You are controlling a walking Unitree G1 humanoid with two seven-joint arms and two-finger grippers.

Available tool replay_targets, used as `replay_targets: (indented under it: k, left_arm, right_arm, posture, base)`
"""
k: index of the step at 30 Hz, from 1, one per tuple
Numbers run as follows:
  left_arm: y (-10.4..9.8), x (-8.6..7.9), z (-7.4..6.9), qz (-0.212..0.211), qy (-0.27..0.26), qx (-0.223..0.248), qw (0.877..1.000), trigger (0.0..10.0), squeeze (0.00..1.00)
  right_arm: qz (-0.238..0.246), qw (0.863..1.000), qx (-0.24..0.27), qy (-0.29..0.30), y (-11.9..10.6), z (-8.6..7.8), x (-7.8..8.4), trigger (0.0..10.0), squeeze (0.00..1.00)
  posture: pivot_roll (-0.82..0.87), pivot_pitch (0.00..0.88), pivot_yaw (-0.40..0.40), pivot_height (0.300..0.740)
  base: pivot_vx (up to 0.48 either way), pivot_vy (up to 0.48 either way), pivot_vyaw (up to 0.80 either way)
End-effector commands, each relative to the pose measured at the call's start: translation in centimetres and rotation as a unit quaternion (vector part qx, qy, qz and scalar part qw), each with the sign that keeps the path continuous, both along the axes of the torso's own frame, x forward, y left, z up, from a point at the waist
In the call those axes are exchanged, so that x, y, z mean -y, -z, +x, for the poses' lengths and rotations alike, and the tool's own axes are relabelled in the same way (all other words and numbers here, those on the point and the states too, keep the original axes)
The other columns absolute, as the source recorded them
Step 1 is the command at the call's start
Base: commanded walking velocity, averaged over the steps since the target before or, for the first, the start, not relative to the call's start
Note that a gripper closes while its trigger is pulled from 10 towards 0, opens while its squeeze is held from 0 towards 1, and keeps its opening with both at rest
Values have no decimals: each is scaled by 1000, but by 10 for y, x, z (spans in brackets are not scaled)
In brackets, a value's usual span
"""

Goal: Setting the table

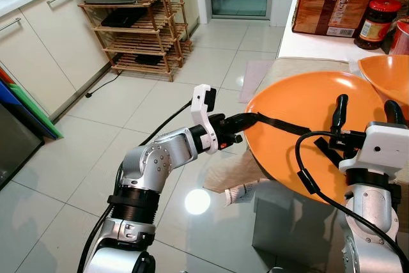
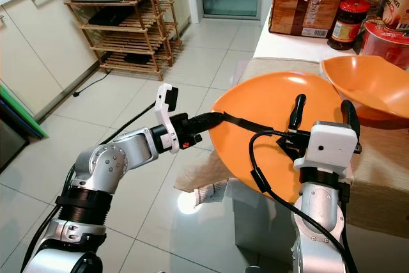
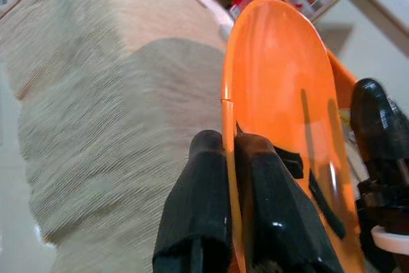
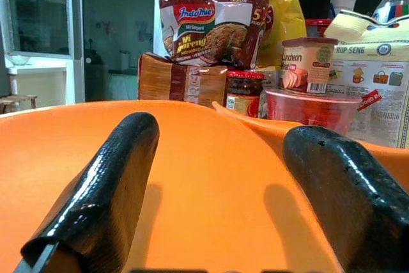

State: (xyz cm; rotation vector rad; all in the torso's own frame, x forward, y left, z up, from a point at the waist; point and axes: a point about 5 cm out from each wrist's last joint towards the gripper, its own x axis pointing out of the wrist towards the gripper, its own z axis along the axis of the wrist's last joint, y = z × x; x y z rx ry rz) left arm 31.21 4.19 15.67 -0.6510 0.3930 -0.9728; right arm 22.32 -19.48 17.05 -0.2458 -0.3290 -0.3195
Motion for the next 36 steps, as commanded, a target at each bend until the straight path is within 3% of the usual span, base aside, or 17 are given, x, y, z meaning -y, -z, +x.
replay_targets:
  k: [1,5,8,12,16,24,28,36]
  left_arm:
    - [-2,-7,8,21,-27,13,999,0,0]
    - [-2,-10,13,19,-51,4,999,0,0]
    - [-3,-17,22,41,-95,11,995,0,0]
    - [0,-37,41,79,-180,10,980,0,0]
    - [-2,-48,49,98,-215,23,971,0,0]
    - [-24,-66,65,105,-278,78,952,0,0]
    - [-43,-69,68,117,-290,150,938,0,0]
    - [-44,-76,66,154,-302,206,918,0,0]
  right_arm:
    - [2,1000,-2,-6,0,0,-3,10000,0]
    - [2,1000,-3,-6,0,0,-3,10000,0]
    - [3,1000,-5,-7,1,0,-3,10000,0]
    - [4,1000,-7,-7,2,0,-3,10000,0]
    - [3,1000,-9,-8,2,0,-3,10000,0]
    - [5,1000,-14,-11,4,0,-3,10000,0]
    - [7,1000,-17,-15,5,3,-3,10000,0]
    - [9,1000,-20,-20,7,5,-4,10000,0]
  posture:
    - [-97,0,155,740]
    - [-97,0,155,740]
    - [-96,0,153,740]
    - [-95,0,151,740]
    - [-95,0,151,740]
    - [-89,0,141,740]
    - [-81,0,134,740]
    - [-71,0,129,740]
  base:
    - [0,0,0]
    - [0,0,0]
    - [0,0,0]
    - [0,0,0]
    - [0,0,0]
    - [0,0,0]
    - [0,0,0]
    - [0,0,0]
